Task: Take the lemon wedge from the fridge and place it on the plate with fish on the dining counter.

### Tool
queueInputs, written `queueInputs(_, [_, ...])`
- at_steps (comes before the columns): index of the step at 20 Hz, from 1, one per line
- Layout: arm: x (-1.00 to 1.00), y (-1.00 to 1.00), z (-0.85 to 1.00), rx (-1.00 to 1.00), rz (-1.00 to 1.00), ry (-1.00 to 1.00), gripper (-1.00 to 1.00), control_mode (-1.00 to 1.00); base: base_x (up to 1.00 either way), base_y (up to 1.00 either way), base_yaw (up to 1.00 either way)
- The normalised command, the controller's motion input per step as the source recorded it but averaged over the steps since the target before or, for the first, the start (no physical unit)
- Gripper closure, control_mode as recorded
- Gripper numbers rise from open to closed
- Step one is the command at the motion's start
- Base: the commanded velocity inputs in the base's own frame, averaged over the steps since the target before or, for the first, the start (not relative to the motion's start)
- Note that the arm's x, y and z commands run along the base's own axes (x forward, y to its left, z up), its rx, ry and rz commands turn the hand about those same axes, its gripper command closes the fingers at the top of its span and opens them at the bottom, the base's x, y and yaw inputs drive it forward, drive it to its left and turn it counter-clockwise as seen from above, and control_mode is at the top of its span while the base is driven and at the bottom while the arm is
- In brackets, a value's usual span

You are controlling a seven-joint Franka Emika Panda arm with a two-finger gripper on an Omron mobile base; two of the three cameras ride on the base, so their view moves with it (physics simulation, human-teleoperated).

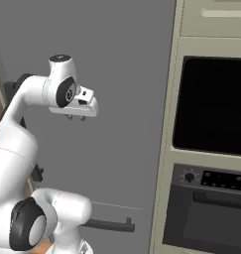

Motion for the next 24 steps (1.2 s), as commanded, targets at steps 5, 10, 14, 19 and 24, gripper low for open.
queueInputs(5, [-0.18,0.02,0.0,0.0,0.0,-0.02,-1.0,-1.0,0.0,0.0,0.0])
queueInputs(10, [0.0,0.0,0.0,0.0,0.0,0.0,-1.0,-1.0,0.0,0.0,0.0])
queueInputs(14, [0.0,0.68,-0.04,0.0,0.0,-0.02,-1.0,-1.0,0.0,0.0,0.0])
queueInputs(19, [0.0,0.81,-0.07,0.0,0.0,-0.01,-1.0,-1.0,0.0,0.0,0.0])
queueInputs(24, [-0.48,0.41,-0.34,0.0,0.0,-0.06,-1.0,-1.0,0.0,0.0,0.0])
